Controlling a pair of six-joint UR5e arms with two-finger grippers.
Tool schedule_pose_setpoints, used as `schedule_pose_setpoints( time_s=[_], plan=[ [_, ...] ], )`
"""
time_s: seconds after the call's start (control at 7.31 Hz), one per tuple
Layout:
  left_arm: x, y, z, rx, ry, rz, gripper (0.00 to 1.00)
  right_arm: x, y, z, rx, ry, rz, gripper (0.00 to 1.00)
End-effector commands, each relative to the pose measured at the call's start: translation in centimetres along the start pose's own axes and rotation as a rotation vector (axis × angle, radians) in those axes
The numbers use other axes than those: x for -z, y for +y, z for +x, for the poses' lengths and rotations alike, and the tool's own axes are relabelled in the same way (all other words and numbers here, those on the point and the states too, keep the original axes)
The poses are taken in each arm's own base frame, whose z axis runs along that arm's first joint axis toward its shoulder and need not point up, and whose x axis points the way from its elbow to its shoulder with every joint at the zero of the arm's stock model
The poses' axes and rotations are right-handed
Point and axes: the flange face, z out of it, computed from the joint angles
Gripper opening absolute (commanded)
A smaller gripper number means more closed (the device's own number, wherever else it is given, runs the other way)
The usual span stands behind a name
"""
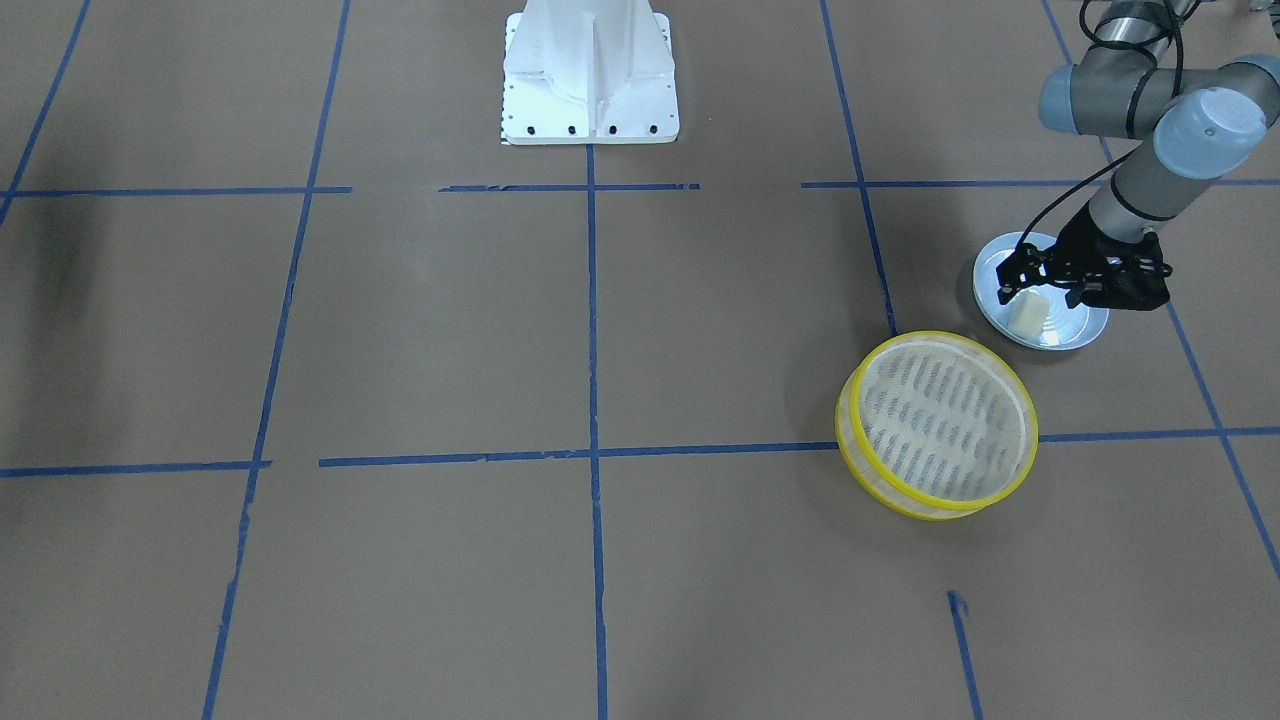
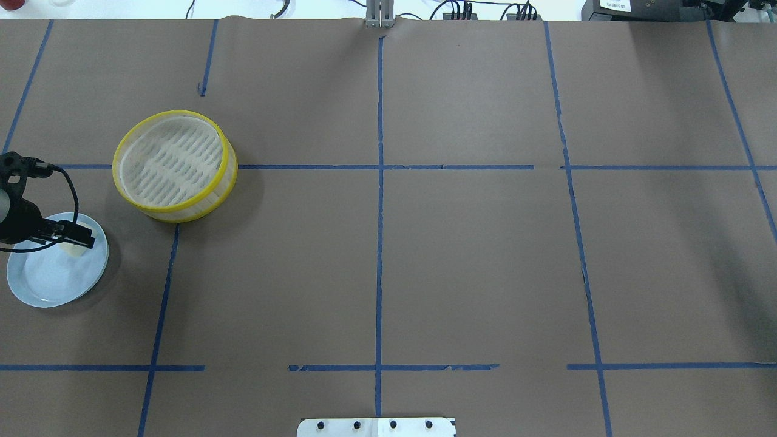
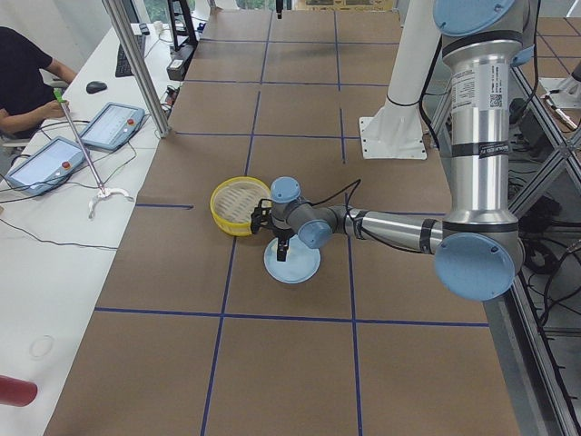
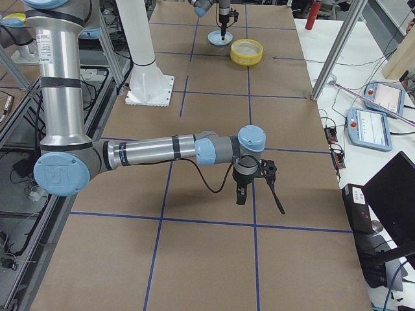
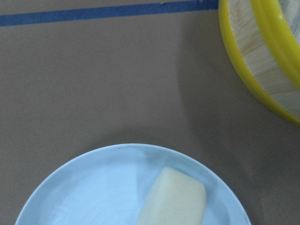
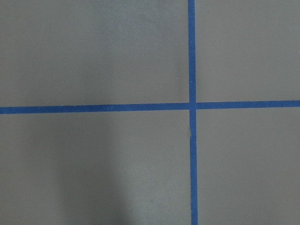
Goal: Place bun in steamer
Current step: 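Lower the left gripper and close it on the bun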
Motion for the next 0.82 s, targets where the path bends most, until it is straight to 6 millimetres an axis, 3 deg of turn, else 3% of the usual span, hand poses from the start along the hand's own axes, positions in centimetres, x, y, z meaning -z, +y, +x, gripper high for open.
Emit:
schedule_pose_setpoints(
  time_s=[0.0,0.27,0.68],
  plan=[
    [-1.01,0.08,-0.84,-0.01,0.011,0.009,1.0,0.07,0.0,-0.03,0.001,0.0,0.001,1.0],
    [-0.6,-0.03,-0.48,-0.015,0.017,0.016,0.91,0.02,0.0,0.02,0.0,0.0,0.0,1.0],
    [-0.33,-0.08,-0.28,-0.016,0.023,0.019,0.55,0.07,0.0,-0.03,0.001,0.0,0.001,1.0]
  ],
)
